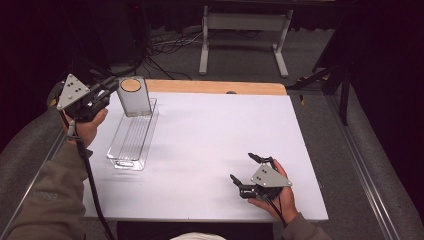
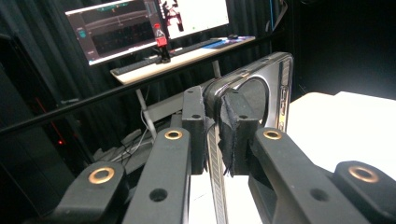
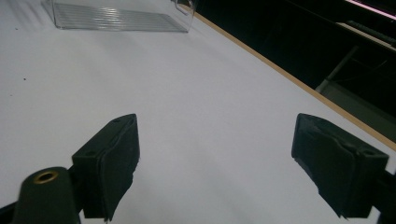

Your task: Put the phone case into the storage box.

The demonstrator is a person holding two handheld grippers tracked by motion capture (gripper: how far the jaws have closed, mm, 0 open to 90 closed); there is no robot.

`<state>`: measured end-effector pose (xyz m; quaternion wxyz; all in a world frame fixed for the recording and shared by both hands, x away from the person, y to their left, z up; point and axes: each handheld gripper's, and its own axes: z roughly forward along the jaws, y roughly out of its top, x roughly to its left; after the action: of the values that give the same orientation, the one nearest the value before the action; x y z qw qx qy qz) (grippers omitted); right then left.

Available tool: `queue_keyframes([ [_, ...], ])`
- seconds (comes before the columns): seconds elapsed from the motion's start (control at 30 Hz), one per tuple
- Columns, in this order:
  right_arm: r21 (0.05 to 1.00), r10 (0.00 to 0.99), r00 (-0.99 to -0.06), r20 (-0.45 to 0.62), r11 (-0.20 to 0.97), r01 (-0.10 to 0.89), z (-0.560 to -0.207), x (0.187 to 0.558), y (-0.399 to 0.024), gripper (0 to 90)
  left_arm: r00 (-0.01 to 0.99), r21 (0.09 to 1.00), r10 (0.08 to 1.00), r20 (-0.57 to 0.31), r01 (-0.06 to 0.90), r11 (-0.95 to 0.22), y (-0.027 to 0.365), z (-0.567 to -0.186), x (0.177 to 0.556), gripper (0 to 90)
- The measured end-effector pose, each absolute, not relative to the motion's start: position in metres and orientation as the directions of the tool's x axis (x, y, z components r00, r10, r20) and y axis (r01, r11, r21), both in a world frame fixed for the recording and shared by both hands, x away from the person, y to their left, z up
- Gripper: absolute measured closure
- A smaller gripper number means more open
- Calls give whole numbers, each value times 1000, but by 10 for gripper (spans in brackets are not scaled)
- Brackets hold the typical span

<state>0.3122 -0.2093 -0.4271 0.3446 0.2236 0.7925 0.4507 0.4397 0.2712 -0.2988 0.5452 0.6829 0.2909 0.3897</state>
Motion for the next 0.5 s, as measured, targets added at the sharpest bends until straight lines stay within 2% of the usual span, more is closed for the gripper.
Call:
queue_keyframes([
  [0.5,867,668,-659,-346,497,48,-428,314,-209,165,532,967,825,192,43,-253,274,-311,466,813],
])
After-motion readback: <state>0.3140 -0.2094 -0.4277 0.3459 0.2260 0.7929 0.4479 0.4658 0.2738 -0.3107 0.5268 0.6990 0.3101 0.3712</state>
